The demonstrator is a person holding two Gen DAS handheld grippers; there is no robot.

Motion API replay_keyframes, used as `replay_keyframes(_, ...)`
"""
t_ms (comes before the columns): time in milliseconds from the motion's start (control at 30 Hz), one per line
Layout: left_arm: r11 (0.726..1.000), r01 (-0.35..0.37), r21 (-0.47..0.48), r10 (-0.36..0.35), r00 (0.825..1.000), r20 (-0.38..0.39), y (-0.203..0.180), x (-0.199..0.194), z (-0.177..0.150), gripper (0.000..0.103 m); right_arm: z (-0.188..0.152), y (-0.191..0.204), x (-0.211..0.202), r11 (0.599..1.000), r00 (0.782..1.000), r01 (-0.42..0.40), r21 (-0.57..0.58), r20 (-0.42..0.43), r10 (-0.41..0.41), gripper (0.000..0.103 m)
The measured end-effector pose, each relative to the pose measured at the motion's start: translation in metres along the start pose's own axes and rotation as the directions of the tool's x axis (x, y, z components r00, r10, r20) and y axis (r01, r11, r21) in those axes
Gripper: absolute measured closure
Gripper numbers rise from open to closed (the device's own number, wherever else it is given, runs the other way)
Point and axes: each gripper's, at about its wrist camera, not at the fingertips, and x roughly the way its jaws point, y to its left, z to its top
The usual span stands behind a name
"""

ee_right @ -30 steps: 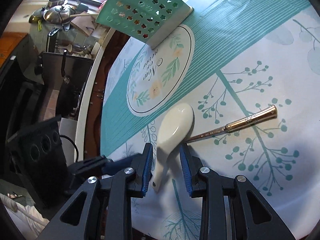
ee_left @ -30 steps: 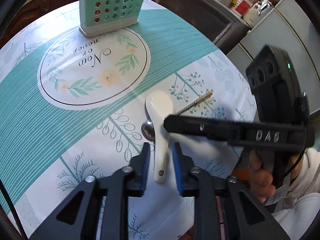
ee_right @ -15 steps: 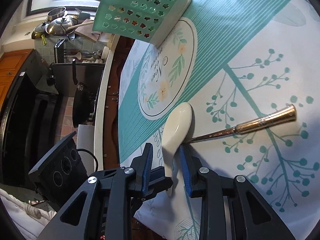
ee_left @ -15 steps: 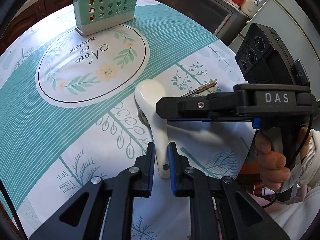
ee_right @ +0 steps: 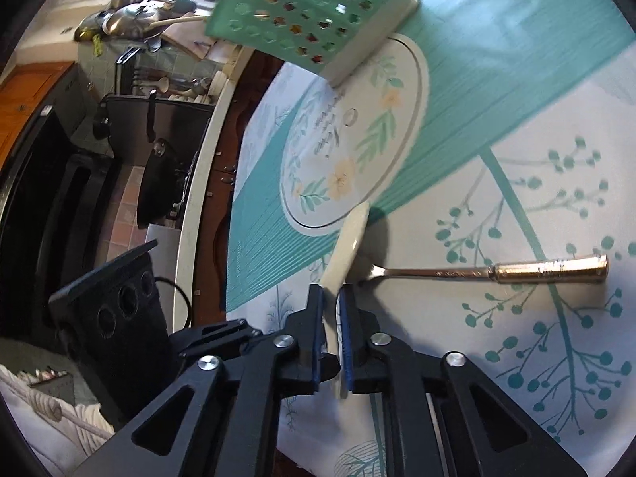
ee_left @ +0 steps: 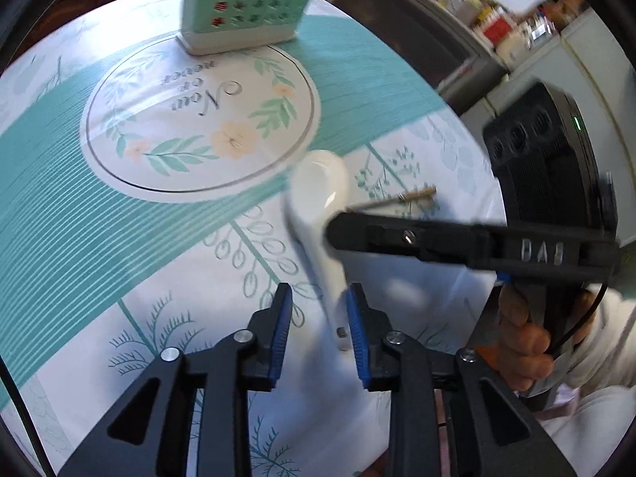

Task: Organize utensils
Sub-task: 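Lift the ceramic spoon into the green basket and open the right tool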

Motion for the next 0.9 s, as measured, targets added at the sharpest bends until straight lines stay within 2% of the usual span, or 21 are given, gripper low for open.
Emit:
replay_keyframes(233,0.990,0.056,-0.130,-0.048,0.997,0.062,0.027,-0.019,0.017,0.076,0.006,0.020,-0.014,0.994,0.999,0.045,-0.102,0.003,-0.045,0.101)
replay_keyframes(367,0.987,0.071,-0.145,-0.059,0.995,0.085,0.028,-0.028,0.027,0.076,0.011,0.031,-0.031,0.987,0.997,0.070,-0.147,0.033,-0.066,0.101)
replay_keyframes(500,0.988,0.077,-0.137,-0.064,0.993,0.097,0.021,-0.034,0.039,0.076,0.021,0.048,-0.059,0.967,0.989,0.125,-0.222,0.107,-0.104,0.101)
replay_keyframes(667,0.990,0.087,-0.111,-0.072,0.989,0.131,0.005,-0.046,0.053,0.076,0.042,0.085,-0.095,0.905,0.954,0.240,-0.351,0.260,-0.152,0.101)
replay_keyframes(767,0.991,0.083,-0.104,-0.067,0.987,0.146,-0.002,-0.051,0.057,0.076,0.065,0.113,-0.116,0.853,0.917,0.308,-0.422,0.371,-0.148,0.101)
replay_keyframes(900,0.989,0.074,-0.125,-0.054,0.987,0.153,-0.004,-0.053,0.060,0.076,0.102,0.137,-0.138,0.797,0.871,0.370,-0.478,0.477,-0.118,0.101)
